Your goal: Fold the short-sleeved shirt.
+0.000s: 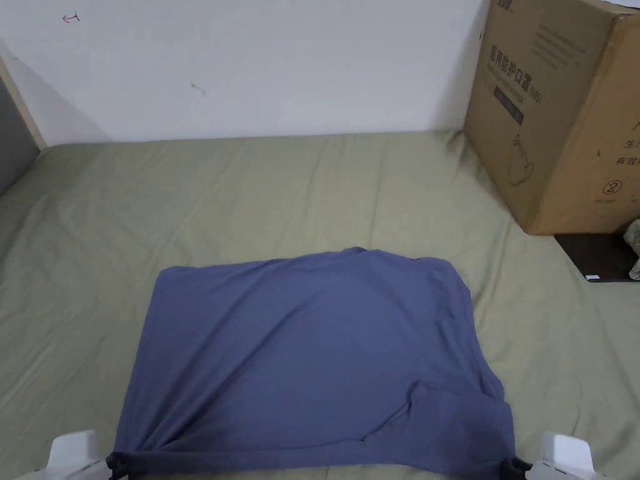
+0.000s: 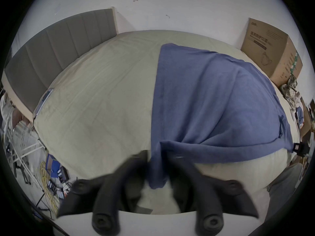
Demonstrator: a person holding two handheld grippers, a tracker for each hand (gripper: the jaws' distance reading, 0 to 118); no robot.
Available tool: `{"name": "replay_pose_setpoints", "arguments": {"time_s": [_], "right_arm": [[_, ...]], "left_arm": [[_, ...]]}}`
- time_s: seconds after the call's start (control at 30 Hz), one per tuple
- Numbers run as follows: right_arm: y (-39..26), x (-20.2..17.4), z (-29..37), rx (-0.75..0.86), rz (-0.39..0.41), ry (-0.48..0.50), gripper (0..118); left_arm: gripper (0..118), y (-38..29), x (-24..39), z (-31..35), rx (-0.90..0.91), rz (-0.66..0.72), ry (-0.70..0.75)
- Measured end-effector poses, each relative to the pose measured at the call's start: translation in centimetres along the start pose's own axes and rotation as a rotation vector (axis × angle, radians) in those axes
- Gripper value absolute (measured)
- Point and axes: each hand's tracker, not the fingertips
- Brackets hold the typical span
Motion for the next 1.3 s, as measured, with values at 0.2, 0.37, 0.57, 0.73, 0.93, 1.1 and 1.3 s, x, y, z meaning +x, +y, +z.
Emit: {"name": "replay_pose_setpoints", "arguments": {"time_s": [0.2,0.37,0.57,0.73,0.93,1.1,1.3], "right_arm": [[5.8,-3.1,6.1,0.246,0.111,0.044,96],[10.5,-7.5,12.3,0.524,0.174,0.071,95],[12.7,-10.9,16.2,0.743,0.218,0.022,93],[13.0,-12.1,16.6,0.773,0.24,-0.011,40],[12.4,-12.5,16.3,0.766,0.261,0.015,0],[11.9,-12.6,15.9,0.746,0.259,0.019,0],[11.4,-12.0,15.3,0.718,0.267,0.024,0]], "left_arm": [[103,3.4,1.8,6.3,0.24,0.036,-0.062],[103,7.4,4.4,11.9,0.487,0.024,-0.083],[89,10.2,6.8,15.8,0.718,0.008,-0.038],[10,10.4,7.7,16.4,0.787,-0.03,-0.045],[0,9.7,7.5,16.0,0.749,-0.043,-0.103],[0,8.6,6.2,14.2,0.597,-0.054,-0.107],[0,4.8,2.0,9.6,0.358,0.0,-0.102]]}}
